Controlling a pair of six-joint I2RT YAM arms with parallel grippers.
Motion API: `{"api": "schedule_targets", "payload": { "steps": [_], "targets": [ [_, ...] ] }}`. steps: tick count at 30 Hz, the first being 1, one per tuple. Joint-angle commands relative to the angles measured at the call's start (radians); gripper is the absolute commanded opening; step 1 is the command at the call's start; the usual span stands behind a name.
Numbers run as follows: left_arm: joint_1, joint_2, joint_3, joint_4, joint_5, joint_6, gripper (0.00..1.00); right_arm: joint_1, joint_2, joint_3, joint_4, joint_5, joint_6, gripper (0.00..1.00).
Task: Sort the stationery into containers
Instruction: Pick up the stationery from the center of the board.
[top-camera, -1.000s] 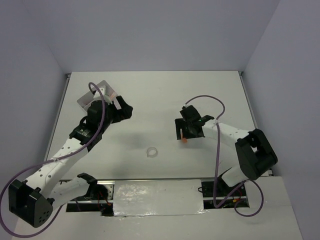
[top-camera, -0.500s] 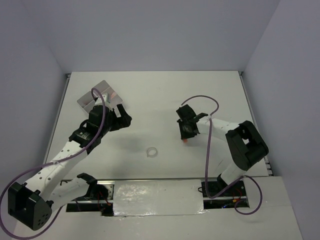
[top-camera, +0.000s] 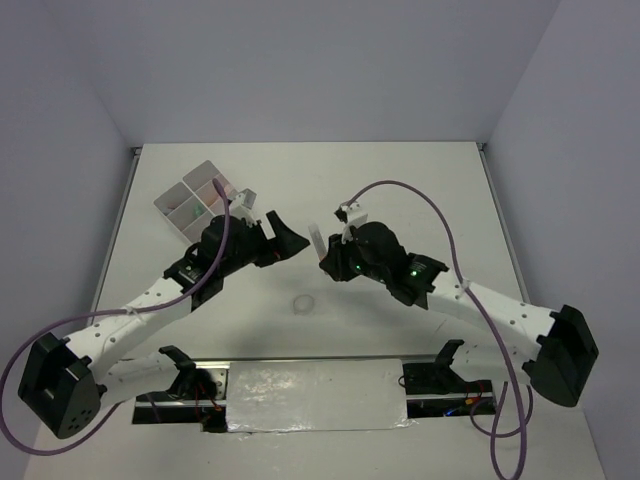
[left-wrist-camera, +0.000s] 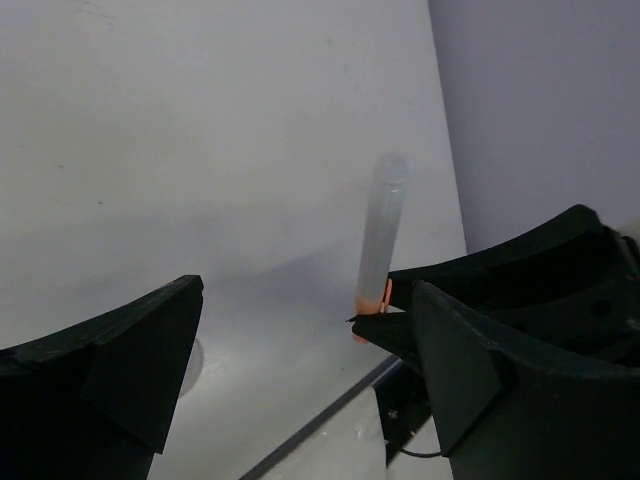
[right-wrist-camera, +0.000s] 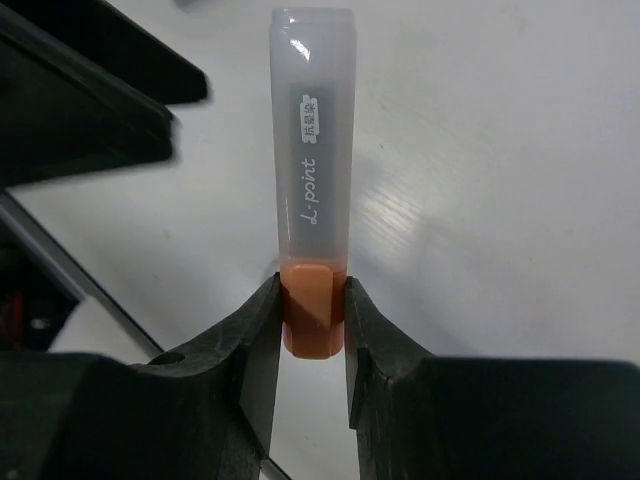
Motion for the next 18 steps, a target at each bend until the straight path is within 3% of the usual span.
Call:
{"api": "schedule_targets", "payload": {
  "steps": [1, 13, 18],
  "targets": [
    [-0.045, 0.013, 0.022, 0.140, -0.002, -0.107, 0.97, 0.016, -0.069, -0.041, 0.141, -0.021, 0.072, 0.00],
    [-0.094, 0.052, 0.024, 0.246, 0.018, -0.126, 0.86, 0.062, -0.106, 0.007, 0.107, -0.021, 0.076, 0.00],
    [-0.094, 0.050, 0.045, 0.214, -0.032, -0.086, 0.65, 0.068, -0.101, 0.001, 0.107, -0.030, 0.076, 0.00]
  ]
}}
